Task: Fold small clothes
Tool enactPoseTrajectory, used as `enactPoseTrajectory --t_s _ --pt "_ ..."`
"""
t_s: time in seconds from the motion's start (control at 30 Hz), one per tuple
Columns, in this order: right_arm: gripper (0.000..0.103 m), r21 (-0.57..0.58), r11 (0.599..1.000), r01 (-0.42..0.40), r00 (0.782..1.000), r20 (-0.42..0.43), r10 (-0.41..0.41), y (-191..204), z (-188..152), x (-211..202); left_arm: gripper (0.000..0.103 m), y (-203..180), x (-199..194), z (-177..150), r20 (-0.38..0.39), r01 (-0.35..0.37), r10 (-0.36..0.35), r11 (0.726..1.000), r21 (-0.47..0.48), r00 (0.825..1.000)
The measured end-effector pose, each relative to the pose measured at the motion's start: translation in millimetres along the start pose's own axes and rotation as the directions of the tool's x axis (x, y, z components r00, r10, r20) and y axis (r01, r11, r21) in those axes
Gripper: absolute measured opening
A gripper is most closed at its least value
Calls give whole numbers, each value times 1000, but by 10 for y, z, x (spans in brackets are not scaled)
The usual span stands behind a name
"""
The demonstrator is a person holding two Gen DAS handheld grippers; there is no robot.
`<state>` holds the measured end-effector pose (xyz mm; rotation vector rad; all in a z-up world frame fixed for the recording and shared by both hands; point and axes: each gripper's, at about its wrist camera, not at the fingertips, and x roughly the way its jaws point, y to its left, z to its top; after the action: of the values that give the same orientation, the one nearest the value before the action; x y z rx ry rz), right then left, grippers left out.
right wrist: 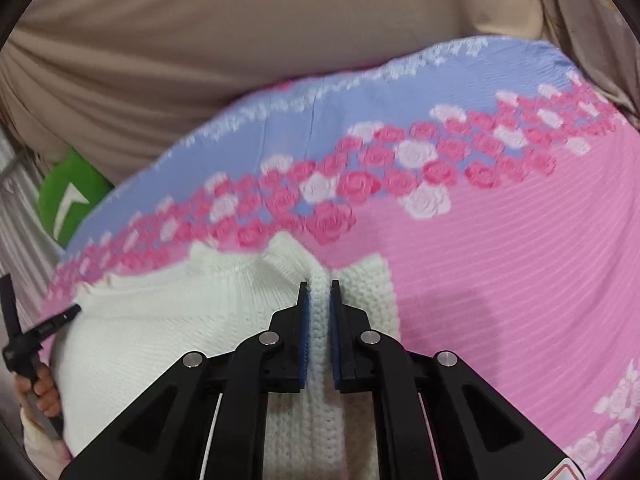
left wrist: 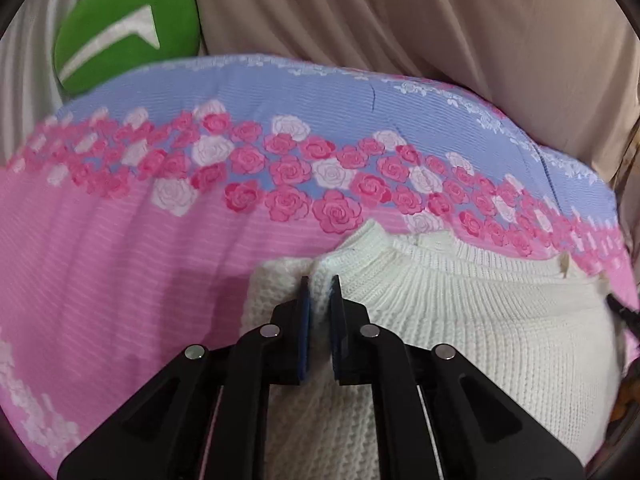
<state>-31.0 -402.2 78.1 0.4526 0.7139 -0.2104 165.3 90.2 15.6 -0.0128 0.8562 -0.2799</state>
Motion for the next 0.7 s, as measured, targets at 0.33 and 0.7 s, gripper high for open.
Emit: enactPoseTrajectory --t_s 0.33,0.7 --pt "19 -272 933 -237 970 -6 244 1265 -701 -615 52 -494 -1078 -409 184 58 -70 996 67 981" --pt "6 -304 926 -223 970 -168 178 1087 -1428 -506 52 -319 -873 -1141 -7 1 -1 995 101 1000"
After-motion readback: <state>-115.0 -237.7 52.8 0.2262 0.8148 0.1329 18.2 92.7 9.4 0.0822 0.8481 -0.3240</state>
